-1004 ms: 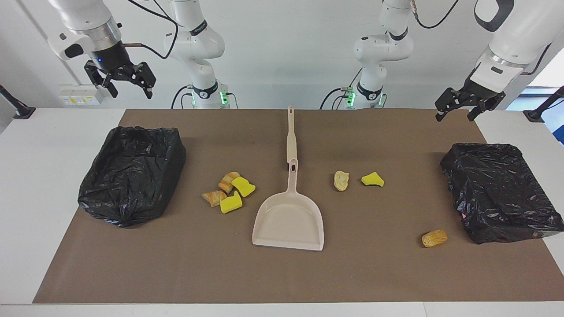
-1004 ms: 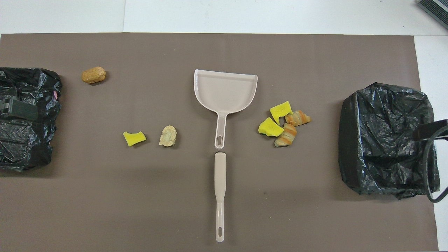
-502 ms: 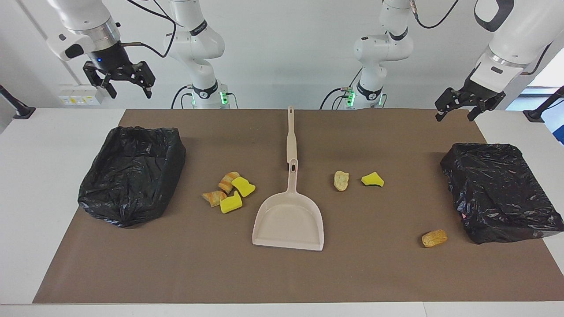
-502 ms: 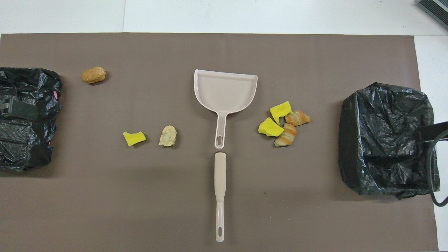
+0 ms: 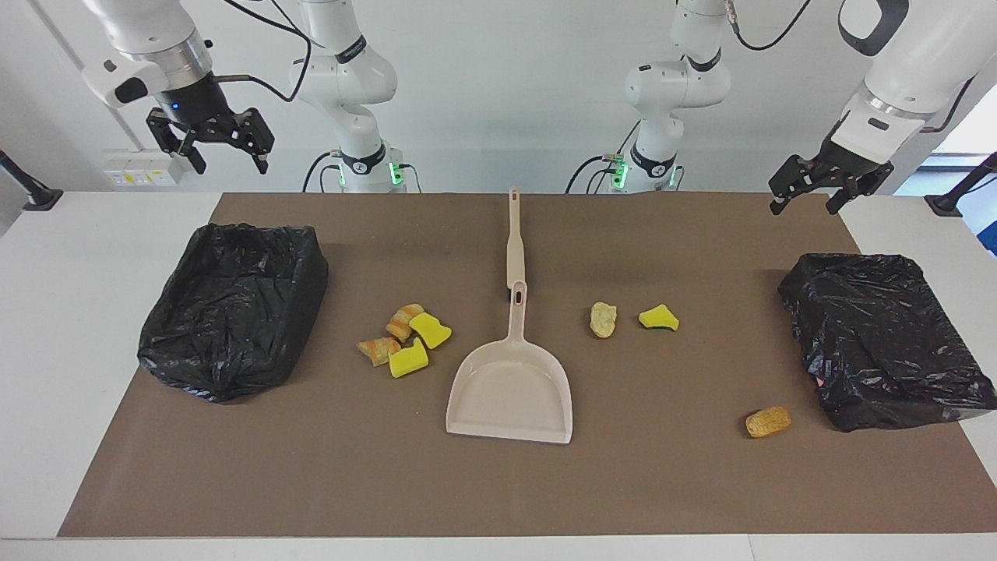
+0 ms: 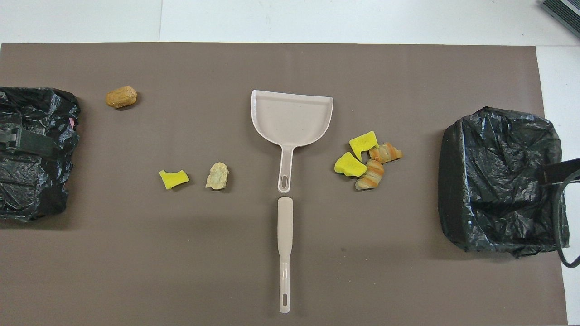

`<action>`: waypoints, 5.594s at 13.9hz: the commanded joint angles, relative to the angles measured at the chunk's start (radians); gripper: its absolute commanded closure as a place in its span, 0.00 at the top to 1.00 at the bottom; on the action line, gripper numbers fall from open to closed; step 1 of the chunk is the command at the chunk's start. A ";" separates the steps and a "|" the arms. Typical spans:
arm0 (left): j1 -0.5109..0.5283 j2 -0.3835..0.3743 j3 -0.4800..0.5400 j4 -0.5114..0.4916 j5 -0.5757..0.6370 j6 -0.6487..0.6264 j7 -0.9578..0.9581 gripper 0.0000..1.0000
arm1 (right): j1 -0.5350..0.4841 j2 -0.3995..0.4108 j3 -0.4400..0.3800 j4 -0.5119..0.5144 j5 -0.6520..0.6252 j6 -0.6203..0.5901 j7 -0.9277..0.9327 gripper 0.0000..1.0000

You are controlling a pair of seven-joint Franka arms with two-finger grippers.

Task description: Sweep and dump trash in bin

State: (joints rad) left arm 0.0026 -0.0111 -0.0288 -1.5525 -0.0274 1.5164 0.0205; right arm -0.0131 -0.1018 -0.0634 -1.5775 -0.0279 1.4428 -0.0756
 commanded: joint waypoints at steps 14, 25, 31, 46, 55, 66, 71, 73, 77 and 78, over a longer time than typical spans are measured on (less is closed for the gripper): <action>-0.403 -0.195 0.003 -0.682 -0.060 0.589 -0.091 1.00 | 0.068 0.155 0.050 -0.118 0.049 0.296 0.054 1.00; -0.829 -0.116 0.003 -0.879 -0.066 0.947 -0.486 1.00 | 0.301 0.389 0.050 -0.089 0.175 0.550 0.434 1.00; -0.934 -0.059 0.003 -0.885 -0.066 0.995 -0.576 1.00 | 0.419 0.502 0.051 0.026 0.169 0.469 0.677 1.00; -0.912 -0.132 0.010 -0.882 -0.066 0.716 -0.683 0.00 | 0.553 0.705 0.085 0.189 0.161 0.498 0.657 1.00; -0.791 -0.214 0.013 -0.877 0.089 0.518 -0.674 0.00 | 0.536 0.705 0.086 0.179 0.174 0.516 0.652 1.00; -0.400 -0.143 0.015 -0.695 0.179 0.492 -0.322 0.00 | 0.518 0.702 0.091 0.155 0.245 0.490 0.588 0.00; -0.199 0.008 0.015 -0.511 0.179 0.553 -0.046 0.00 | 0.506 0.700 0.091 0.145 0.396 0.513 0.442 0.00; -0.136 0.078 0.017 -0.450 0.181 0.609 -0.005 0.00 | 0.501 0.686 0.086 0.142 0.382 0.510 0.379 0.00; -0.027 0.235 0.015 -0.284 0.280 0.648 0.106 0.00 | 0.506 0.648 0.089 0.125 0.212 0.486 0.278 0.00; 0.002 0.258 0.015 -0.269 0.312 0.660 0.134 0.00 | 0.506 0.633 0.086 0.110 0.191 0.485 0.231 0.00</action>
State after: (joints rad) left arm -0.0445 0.1667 -0.0013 -1.9061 0.2263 2.1662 0.1057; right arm 0.5008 0.5832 0.0165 -1.4180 0.2113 1.9333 0.2330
